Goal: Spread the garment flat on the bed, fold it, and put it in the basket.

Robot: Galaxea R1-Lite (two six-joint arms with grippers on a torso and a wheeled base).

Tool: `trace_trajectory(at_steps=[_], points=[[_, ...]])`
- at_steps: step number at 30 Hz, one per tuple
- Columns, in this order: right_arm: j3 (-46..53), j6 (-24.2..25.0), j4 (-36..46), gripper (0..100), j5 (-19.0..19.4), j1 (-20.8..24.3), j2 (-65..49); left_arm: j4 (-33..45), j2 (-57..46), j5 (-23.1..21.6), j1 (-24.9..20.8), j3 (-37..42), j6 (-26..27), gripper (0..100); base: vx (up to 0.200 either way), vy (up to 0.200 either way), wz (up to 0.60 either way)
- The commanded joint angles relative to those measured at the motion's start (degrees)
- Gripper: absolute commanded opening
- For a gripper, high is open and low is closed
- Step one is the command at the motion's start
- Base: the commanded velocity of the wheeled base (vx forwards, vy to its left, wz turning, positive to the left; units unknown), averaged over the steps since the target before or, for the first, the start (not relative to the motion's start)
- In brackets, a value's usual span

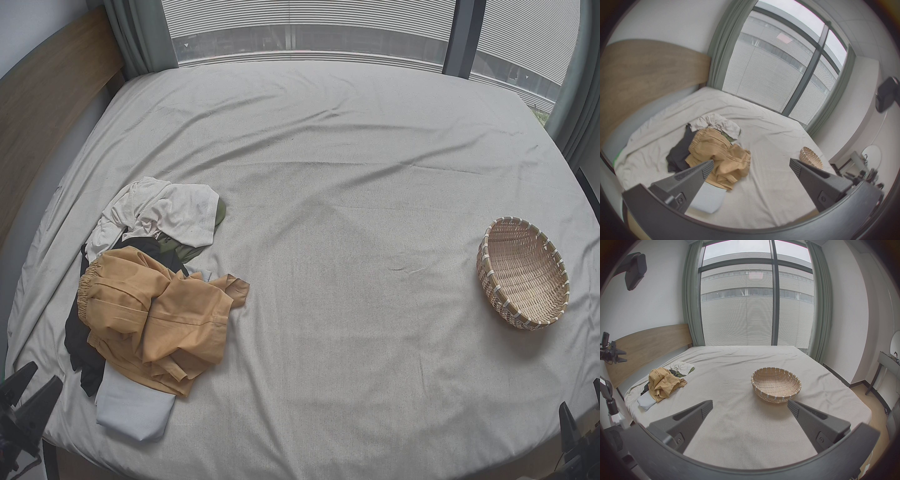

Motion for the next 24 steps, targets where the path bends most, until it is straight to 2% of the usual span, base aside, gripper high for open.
trace_trajectory(at_steps=[1, 8, 24], points=[[1.01, -0.02, 0.05, 100, 0.02, 0.01, -0.49, -4.95, 13.58, -2.58, -0.04, -0.83, -4.85, 100, 0.0, 0.0, 0.0], [1.01, -0.02, 0.05, 100, 0.02, 0.09, -0.57, -8.21, 23.6, -2.58, 0.49, -0.48, -5.81, 100, 0.0, 0.0, 0.0], [1.01, -0.45, 0.22, 100, 0.28, 0.27, -0.66, -12.07, 34.24, -2.58, 1.45, 1.8, -5.81, 100, 0.0, 0.0, 0.0]])
